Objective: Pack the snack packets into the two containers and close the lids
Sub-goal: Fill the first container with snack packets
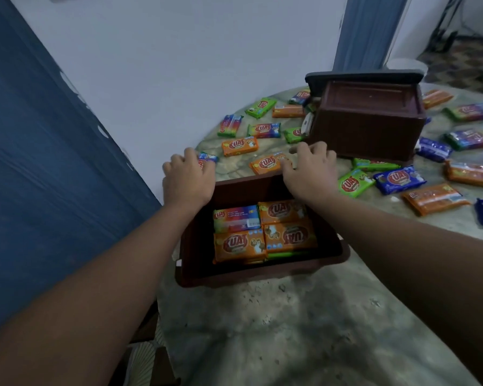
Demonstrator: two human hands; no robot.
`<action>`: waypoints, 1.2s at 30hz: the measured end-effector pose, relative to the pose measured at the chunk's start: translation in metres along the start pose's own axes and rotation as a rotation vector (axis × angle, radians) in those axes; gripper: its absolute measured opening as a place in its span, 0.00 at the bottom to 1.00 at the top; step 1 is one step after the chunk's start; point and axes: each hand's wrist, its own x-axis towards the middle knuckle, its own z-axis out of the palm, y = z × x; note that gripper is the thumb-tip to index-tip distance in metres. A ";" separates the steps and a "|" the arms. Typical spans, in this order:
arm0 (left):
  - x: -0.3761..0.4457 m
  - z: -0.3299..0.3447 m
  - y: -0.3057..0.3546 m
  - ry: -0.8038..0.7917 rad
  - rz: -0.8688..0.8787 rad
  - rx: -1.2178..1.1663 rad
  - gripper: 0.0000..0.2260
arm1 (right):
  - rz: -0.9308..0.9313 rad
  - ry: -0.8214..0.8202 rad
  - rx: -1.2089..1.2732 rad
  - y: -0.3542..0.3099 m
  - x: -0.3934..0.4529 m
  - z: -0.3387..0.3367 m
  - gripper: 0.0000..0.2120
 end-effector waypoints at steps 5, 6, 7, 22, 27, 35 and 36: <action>0.053 0.015 0.011 -0.165 0.066 -0.074 0.11 | -0.140 -0.162 -0.006 -0.018 0.045 0.009 0.13; 0.060 0.018 0.011 -0.187 0.063 -0.075 0.10 | -0.144 -0.179 -0.010 -0.019 0.052 0.012 0.12; 0.066 0.021 0.012 -0.208 0.062 -0.074 0.09 | -0.142 -0.199 -0.015 -0.020 0.059 0.015 0.11; 0.152 0.103 -0.040 -0.424 -0.148 0.190 0.27 | -0.101 -0.451 -0.218 -0.024 0.126 0.051 0.24; 0.154 0.115 -0.045 -0.409 -0.204 0.122 0.28 | -0.105 -0.462 -0.246 -0.022 0.131 0.062 0.29; 0.156 0.113 -0.050 -0.393 -0.266 0.038 0.32 | -0.105 -0.440 -0.260 -0.015 0.130 0.073 0.35; 0.156 0.110 -0.048 -0.405 -0.272 0.049 0.33 | -0.105 -0.440 -0.267 -0.015 0.130 0.073 0.35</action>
